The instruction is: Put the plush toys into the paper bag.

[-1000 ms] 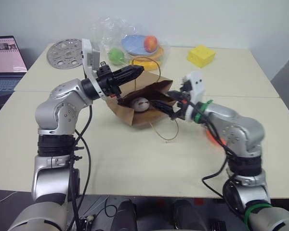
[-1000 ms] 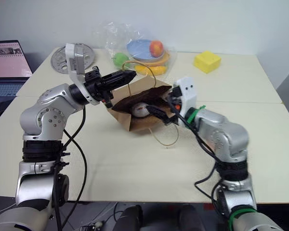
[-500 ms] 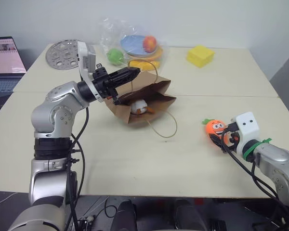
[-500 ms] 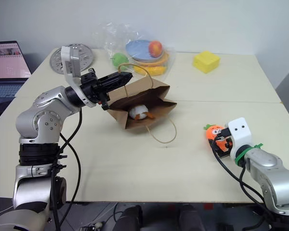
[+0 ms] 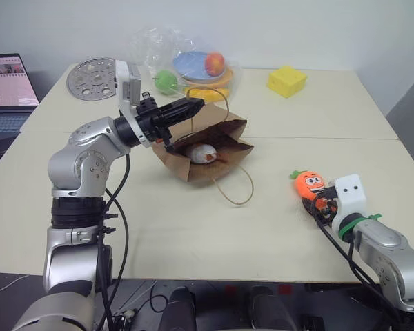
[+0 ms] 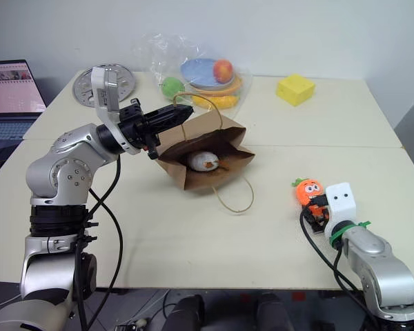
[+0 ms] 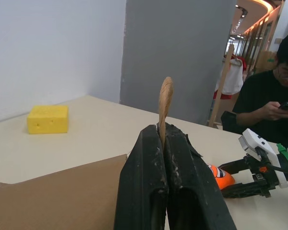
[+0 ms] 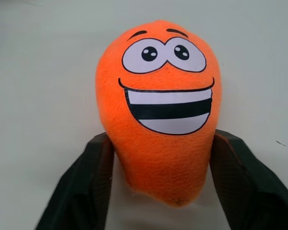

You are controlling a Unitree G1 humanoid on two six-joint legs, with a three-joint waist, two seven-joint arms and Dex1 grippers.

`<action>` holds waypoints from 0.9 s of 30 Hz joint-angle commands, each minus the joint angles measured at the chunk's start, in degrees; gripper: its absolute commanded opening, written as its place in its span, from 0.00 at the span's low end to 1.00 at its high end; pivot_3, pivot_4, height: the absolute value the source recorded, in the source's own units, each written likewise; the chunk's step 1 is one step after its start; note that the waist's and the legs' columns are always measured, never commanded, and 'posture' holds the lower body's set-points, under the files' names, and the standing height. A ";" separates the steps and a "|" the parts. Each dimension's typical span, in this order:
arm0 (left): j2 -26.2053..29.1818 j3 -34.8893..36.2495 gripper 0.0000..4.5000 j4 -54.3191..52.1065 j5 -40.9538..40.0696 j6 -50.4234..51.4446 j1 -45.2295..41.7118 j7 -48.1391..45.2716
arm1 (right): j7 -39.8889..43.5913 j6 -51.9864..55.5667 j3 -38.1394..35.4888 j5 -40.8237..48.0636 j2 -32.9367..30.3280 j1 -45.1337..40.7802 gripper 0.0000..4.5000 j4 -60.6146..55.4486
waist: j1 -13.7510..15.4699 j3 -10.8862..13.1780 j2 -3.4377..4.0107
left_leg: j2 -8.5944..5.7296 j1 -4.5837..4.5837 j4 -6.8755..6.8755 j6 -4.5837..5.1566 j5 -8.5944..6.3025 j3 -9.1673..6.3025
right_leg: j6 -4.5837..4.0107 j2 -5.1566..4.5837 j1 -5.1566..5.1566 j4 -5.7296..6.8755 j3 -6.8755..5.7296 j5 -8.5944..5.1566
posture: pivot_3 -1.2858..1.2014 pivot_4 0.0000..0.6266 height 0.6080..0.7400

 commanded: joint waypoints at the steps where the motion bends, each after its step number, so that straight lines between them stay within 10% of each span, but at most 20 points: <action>1: 0.79 0.82 0.00 -0.80 -0.05 -0.99 -1.27 -0.06 | 0.65 -1.90 -1.14 -0.52 -0.79 -0.25 0.40 -1.30 | 0.00 0.00 0.00 | 0.00 0.00 0.00 0.00 0.00 0.00 | 0.00 0.00 0.00 0.00 0.00 0.00 | 0.52 0.24 1.00; 7: 0.87 0.52 0.00 -0.62 0.07 -1.07 -1.23 -0.43 | 5.74 -2.30 -1.47 3.96 -2.23 -3.22 0.02 -4.06 | -0.06 0.00 0.00 | 0.00 0.00 0.00 0.00 0.00 -0.01 | 0.00 0.00 0.00 0.00 -0.01 0.00 | 0.52 0.24 1.00; 16: 0.90 -0.22 0.00 1.40 0.72 -1.87 -2.70 -1.64 | 12.30 8.35 -0.89 21.79 -2.14 -19.62 0.02 -7.85 | -0.11 0.01 0.01 | 0.00 0.01 0.01 0.00 0.00 -0.03 | 0.00 0.00 0.04 -0.01 -0.04 0.00 | 0.52 0.24 1.00; 27: 0.70 -0.57 0.00 0.67 0.52 -1.35 -3.46 -1.96 | 7.36 4.80 13.37 14.18 7.13 -32.21 0.02 9.06 | -0.18 0.02 0.02 | 0.01 -0.02 0.00 0.00 0.00 -0.04 | -0.01 0.00 -0.04 0.02 -0.05 0.01 | 0.52 0.24 1.00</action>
